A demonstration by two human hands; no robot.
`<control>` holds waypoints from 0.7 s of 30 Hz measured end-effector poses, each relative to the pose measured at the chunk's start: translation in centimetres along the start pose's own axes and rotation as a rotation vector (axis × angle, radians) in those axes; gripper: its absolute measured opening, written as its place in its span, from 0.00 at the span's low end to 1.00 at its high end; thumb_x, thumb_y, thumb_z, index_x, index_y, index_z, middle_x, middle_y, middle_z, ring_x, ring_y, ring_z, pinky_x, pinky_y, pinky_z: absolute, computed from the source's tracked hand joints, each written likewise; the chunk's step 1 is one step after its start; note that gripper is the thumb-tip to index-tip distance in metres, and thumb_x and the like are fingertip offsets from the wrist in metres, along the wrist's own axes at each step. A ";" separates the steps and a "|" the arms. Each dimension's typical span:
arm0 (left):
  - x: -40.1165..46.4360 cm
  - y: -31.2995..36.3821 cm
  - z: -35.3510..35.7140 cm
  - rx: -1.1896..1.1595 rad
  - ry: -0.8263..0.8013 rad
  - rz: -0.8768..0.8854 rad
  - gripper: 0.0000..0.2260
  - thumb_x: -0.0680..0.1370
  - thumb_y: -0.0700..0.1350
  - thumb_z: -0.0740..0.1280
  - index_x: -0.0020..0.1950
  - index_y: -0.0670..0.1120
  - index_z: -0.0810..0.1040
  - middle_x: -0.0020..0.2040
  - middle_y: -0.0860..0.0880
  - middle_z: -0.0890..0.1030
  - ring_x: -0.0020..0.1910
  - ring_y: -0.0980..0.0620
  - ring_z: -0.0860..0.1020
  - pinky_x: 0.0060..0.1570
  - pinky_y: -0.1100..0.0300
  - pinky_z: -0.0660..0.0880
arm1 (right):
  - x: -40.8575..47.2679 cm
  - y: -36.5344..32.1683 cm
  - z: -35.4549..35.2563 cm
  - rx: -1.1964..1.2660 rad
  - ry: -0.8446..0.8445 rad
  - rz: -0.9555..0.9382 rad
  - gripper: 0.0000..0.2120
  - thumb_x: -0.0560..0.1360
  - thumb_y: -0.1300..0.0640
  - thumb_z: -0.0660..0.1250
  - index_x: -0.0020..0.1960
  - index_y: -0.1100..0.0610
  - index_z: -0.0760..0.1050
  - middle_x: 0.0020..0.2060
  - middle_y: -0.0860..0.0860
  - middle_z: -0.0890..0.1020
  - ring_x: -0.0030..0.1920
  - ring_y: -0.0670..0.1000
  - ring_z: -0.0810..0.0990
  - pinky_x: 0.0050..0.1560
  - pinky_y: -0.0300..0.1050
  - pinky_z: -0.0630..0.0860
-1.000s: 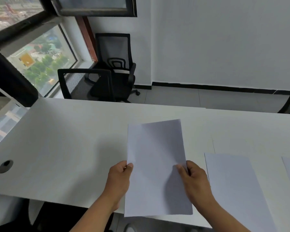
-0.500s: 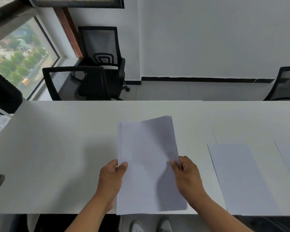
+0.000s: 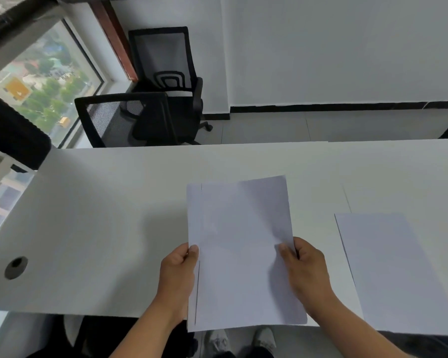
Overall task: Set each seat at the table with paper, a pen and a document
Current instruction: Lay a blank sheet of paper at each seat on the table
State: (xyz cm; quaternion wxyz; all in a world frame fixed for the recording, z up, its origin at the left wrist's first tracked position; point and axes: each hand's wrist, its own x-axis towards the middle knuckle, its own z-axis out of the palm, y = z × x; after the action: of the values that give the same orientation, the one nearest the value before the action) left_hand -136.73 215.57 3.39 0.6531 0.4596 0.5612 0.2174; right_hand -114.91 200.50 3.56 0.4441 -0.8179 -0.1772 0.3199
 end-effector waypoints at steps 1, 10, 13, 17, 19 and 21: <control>0.0 0.1 0.0 0.004 0.014 0.004 0.12 0.88 0.47 0.67 0.52 0.41 0.86 0.53 0.34 0.87 0.50 0.39 0.86 0.60 0.36 0.83 | 0.0 0.1 0.1 0.007 0.000 -0.001 0.21 0.84 0.55 0.69 0.36 0.54 0.63 0.26 0.42 0.66 0.30 0.46 0.61 0.33 0.43 0.60; 1.2 0.2 -2.6 -0.045 0.093 -0.087 0.06 0.84 0.43 0.73 0.58 0.43 0.87 0.51 0.44 0.91 0.49 0.41 0.89 0.52 0.45 0.86 | 0.0 1.8 3.5 0.000 -0.019 0.049 0.21 0.82 0.55 0.70 0.37 0.53 0.63 0.30 0.46 0.66 0.32 0.49 0.62 0.35 0.46 0.61; 2.3 0.0 -4.4 -0.026 0.116 -0.098 0.06 0.84 0.44 0.74 0.58 0.43 0.86 0.51 0.45 0.91 0.49 0.42 0.89 0.51 0.45 0.86 | -0.1 2.0 5.0 -0.012 -0.033 0.078 0.20 0.83 0.54 0.70 0.38 0.57 0.64 0.30 0.46 0.67 0.31 0.48 0.63 0.34 0.46 0.62; 3.5 -0.2 -6.5 -0.040 0.154 -0.112 0.06 0.84 0.43 0.74 0.58 0.43 0.86 0.52 0.46 0.91 0.53 0.40 0.89 0.57 0.41 0.86 | 0.1 2.5 6.1 -0.022 -0.016 0.103 0.19 0.83 0.55 0.69 0.41 0.63 0.67 0.32 0.49 0.71 0.34 0.50 0.66 0.36 0.48 0.65; 3.8 -0.4 -7.7 -0.052 0.170 -0.117 0.06 0.84 0.43 0.73 0.58 0.42 0.86 0.52 0.46 0.91 0.54 0.40 0.88 0.57 0.41 0.85 | 0.4 2.7 6.5 -0.049 0.000 0.113 0.18 0.83 0.54 0.68 0.42 0.65 0.68 0.32 0.50 0.72 0.34 0.51 0.67 0.37 0.48 0.65; 4.0 -0.4 -8.8 -0.051 0.184 -0.121 0.06 0.84 0.44 0.73 0.59 0.42 0.86 0.52 0.46 0.91 0.54 0.40 0.88 0.58 0.41 0.85 | 0.7 3.0 6.8 -0.078 0.013 0.123 0.18 0.83 0.54 0.68 0.41 0.63 0.68 0.33 0.51 0.72 0.34 0.51 0.67 0.37 0.49 0.66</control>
State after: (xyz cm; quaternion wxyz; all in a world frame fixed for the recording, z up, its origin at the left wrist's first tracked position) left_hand -143.95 221.74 1.34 0.6222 0.3863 0.6398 0.2332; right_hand -119.04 203.41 -1.96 0.3926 -0.8460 -0.1358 0.3341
